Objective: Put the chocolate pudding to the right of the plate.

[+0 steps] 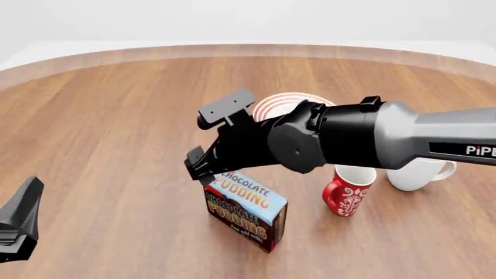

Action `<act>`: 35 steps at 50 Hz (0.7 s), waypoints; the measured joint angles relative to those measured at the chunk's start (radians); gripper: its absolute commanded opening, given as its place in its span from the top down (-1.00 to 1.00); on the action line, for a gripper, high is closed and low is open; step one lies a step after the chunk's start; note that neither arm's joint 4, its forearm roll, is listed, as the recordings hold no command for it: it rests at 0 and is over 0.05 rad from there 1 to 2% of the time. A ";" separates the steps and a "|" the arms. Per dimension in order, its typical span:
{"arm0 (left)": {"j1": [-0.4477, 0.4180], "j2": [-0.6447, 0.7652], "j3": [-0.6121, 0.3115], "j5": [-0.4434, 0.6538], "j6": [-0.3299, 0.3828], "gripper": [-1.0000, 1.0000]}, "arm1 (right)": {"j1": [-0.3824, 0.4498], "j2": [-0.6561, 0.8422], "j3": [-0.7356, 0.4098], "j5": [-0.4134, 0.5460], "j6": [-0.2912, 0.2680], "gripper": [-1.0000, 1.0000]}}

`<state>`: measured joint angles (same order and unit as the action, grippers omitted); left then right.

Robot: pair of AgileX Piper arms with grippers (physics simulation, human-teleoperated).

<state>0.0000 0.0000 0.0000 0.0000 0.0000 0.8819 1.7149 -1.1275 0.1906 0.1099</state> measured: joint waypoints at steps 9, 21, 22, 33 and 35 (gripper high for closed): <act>0.000 0.000 0.000 0.000 0.000 -1.00 | -0.003 0.003 0.002 0.002 -0.001 -1.00; 0.000 0.000 0.000 0.000 0.000 -1.00 | -0.003 0.016 0.010 -0.008 0.003 -1.00; 0.000 0.000 0.000 0.000 0.000 -1.00 | -0.003 0.017 0.011 -0.009 0.003 -1.00; 0.000 0.000 0.000 0.000 0.000 -1.00 | -0.003 0.024 0.028 -0.025 0.014 -1.00; 0.000 0.000 0.000 0.000 0.000 -1.00 | -0.003 0.024 0.031 -0.027 0.016 -1.00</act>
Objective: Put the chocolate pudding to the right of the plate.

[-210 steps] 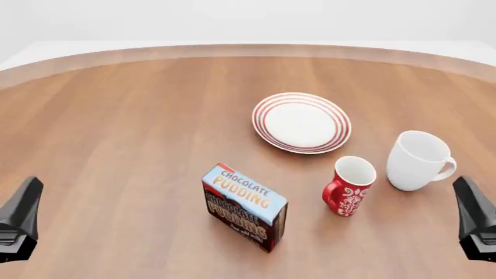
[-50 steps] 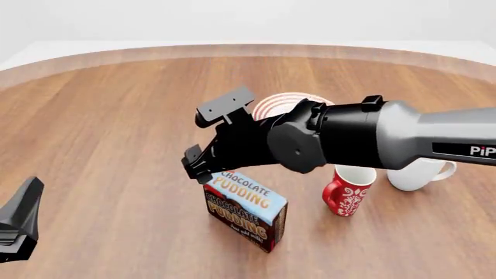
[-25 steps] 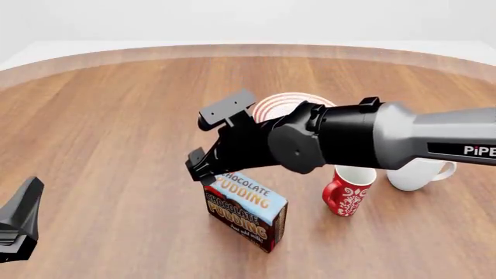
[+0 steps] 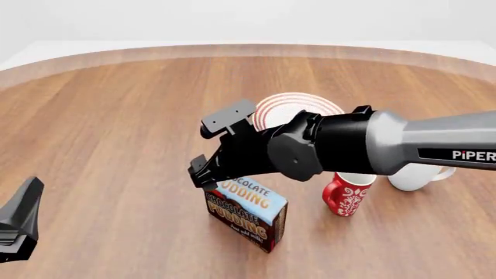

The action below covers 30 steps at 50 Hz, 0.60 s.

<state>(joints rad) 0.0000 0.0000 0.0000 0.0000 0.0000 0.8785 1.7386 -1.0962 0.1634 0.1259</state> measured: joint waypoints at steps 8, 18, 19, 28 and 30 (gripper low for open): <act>0.000 0.000 0.000 0.000 0.000 -1.00 | 0.000 0.004 0.007 -0.004 0.007 -1.00; 0.000 0.000 0.000 0.000 0.000 -1.00 | -0.001 -0.002 0.006 0.001 0.005 -1.00; 0.000 0.000 0.000 0.000 0.000 -1.00 | -0.001 -0.003 0.006 0.003 0.004 -1.00; 0.000 0.000 0.000 0.000 0.000 -1.00 | -0.005 -0.011 0.003 0.010 -0.002 -1.00; 0.000 0.000 0.000 0.000 0.000 -1.00 | -0.008 -0.013 0.001 0.014 -0.005 -1.00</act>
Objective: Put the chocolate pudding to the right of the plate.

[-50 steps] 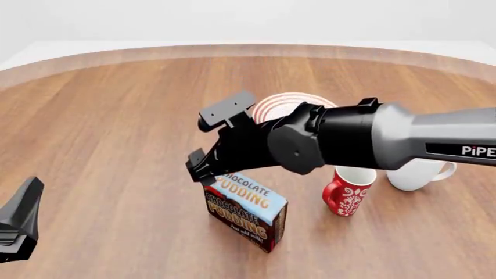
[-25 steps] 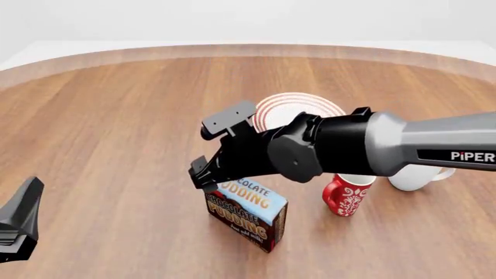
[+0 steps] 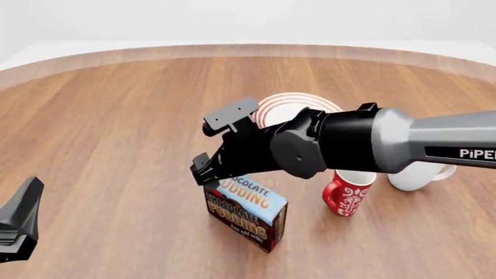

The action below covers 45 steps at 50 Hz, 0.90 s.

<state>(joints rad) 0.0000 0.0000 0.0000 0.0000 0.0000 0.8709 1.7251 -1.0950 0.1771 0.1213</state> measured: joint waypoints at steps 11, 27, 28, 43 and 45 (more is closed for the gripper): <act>0.000 0.000 0.000 0.000 0.000 -1.00 | -0.015 0.026 0.022 -0.040 0.009 -1.00; 0.000 0.000 0.000 0.000 0.000 -1.00 | -0.006 0.078 0.052 -0.100 0.046 -1.00; 0.000 0.000 0.000 0.000 0.000 -1.00 | -0.006 0.080 0.054 -0.103 0.048 -1.00; 0.000 0.000 0.000 0.000 0.000 -1.00 | -0.023 0.080 0.057 -0.116 0.029 1.00; 0.000 0.000 0.000 0.000 0.000 -1.00 | -0.028 0.078 0.055 -0.113 0.023 1.00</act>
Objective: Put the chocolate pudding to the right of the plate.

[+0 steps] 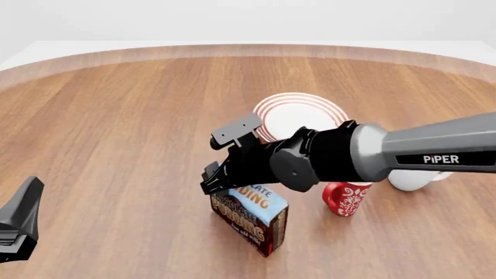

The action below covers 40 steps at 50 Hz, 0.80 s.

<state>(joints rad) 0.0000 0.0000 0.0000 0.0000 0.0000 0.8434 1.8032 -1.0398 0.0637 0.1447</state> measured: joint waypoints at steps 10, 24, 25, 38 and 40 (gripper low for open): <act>0.000 0.000 0.000 0.000 0.000 -1.00 | -0.028 -0.040 -0.029 0.048 -0.042 1.00; 0.000 0.000 0.000 0.000 0.000 -1.00 | -0.088 -0.106 -0.156 0.155 -0.142 1.00; 0.000 0.000 0.000 0.000 0.000 -1.00 | -0.095 -0.110 -0.169 0.163 -0.149 1.00; 0.000 0.000 0.000 0.000 0.000 -1.00 | -0.192 -0.132 -0.369 0.278 -0.234 1.00; 0.000 0.000 0.000 0.000 0.000 -1.00 | -0.210 -0.122 -0.413 0.297 -0.240 1.00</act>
<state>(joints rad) 0.0000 0.0000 0.0000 0.0000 0.0000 0.6338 1.6814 -1.4528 0.3611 -0.0954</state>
